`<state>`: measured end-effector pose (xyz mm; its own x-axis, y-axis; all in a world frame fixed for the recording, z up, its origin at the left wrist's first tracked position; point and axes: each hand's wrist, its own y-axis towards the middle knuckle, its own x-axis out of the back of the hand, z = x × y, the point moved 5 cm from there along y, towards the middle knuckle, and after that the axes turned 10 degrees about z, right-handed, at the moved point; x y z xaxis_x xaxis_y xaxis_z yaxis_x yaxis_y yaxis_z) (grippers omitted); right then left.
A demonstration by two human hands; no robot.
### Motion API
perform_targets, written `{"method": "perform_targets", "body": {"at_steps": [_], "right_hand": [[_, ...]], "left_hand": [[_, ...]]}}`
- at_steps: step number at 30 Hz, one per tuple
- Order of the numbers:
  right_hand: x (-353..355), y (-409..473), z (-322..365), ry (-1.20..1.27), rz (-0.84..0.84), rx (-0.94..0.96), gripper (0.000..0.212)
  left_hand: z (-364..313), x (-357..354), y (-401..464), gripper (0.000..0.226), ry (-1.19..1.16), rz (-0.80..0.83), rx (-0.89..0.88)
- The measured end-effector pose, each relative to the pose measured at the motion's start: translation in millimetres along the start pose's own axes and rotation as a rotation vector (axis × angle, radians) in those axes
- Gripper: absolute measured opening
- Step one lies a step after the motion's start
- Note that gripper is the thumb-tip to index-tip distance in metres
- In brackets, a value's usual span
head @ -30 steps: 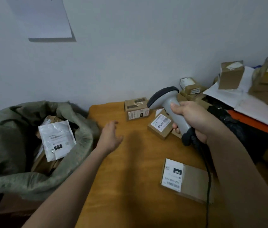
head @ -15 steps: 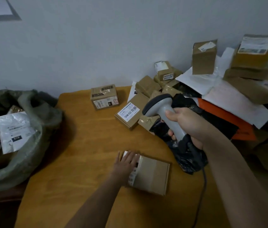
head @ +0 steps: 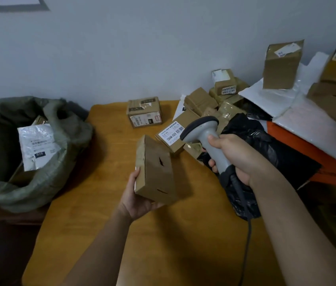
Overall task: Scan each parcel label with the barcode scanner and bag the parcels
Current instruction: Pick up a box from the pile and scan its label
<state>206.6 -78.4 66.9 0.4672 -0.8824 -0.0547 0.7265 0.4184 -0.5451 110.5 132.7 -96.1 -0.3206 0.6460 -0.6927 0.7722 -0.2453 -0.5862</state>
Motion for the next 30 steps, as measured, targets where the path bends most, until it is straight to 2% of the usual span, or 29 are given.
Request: {"method": "perform_targets", "body": {"at_steps": [2, 5, 8, 10, 12, 13, 15, 17, 19, 20, 21, 23, 25, 27, 30], "right_hand": [[-6, 4, -4, 0.029, 0.004, 0.017, 0.024], [-17, 8, -7, 0.049, -0.006, 0.059, 0.015], [-25, 12, -4, 0.090, -0.024, 0.094, 0.014], [-30, 13, -2, 0.103, -0.034, 0.115, 0.018], [-34, 12, -1, 0.102, -0.040, 0.128, 0.021], [-37, 12, -1, 0.100, -0.036, 0.127, 0.021], [-43, 11, -3, 0.097, -0.016, 0.110, 0.018], [-47, 12, -7, 0.090, 0.002, 0.095, 0.018], [-49, 16, -15, 0.078, 0.001, 0.074, 0.021], [-49, 18, -21, 0.068, -0.002, 0.060, 0.022], [-48, 20, -27, 0.054, -0.005, 0.042, 0.023], [-46, 28, -40, 0.012, -0.011, 0.007, 0.025], [-46, 38, -54, -0.022, -0.012, -0.022, 0.027], [-49, 49, -67, -0.026, -0.004, -0.048, 0.028], [-57, 68, -83, -0.042, 0.003, -0.068, 0.028]], "left_hand": [[0, -3, -3, 0.072, -0.077, 0.089, -0.039], [-4, -11, -14, 0.072, -0.074, 0.172, -0.070], [-15, -15, -26, 0.068, 0.075, 0.088, -0.103], [-23, -12, -32, 0.069, 0.378, -0.046, -0.115], [-28, -7, -37, 0.088, 0.781, -0.167, -0.110], [-31, -2, -38, 0.102, 1.013, -0.227, -0.110], [-35, 12, -38, 0.115, 1.562, -0.347, -0.076], [-30, 20, -36, 0.123, 2.026, -0.342, -0.077], [-24, 27, -34, 0.115, 2.205, -0.305, -0.093], [-23, 32, -35, 0.108, 2.175, -0.368, -0.125], [-23, 38, -36, 0.102, 2.053, -0.495, -0.166], [-23, 53, -43, 0.092, 1.629, -0.798, -0.216], [-14, 70, -46, 0.087, 1.196, -0.939, -0.167], [-2, 83, -43, 0.084, 0.863, -0.922, -0.098], [16, 90, -31, 0.072, 0.489, -0.741, -0.014]]}}
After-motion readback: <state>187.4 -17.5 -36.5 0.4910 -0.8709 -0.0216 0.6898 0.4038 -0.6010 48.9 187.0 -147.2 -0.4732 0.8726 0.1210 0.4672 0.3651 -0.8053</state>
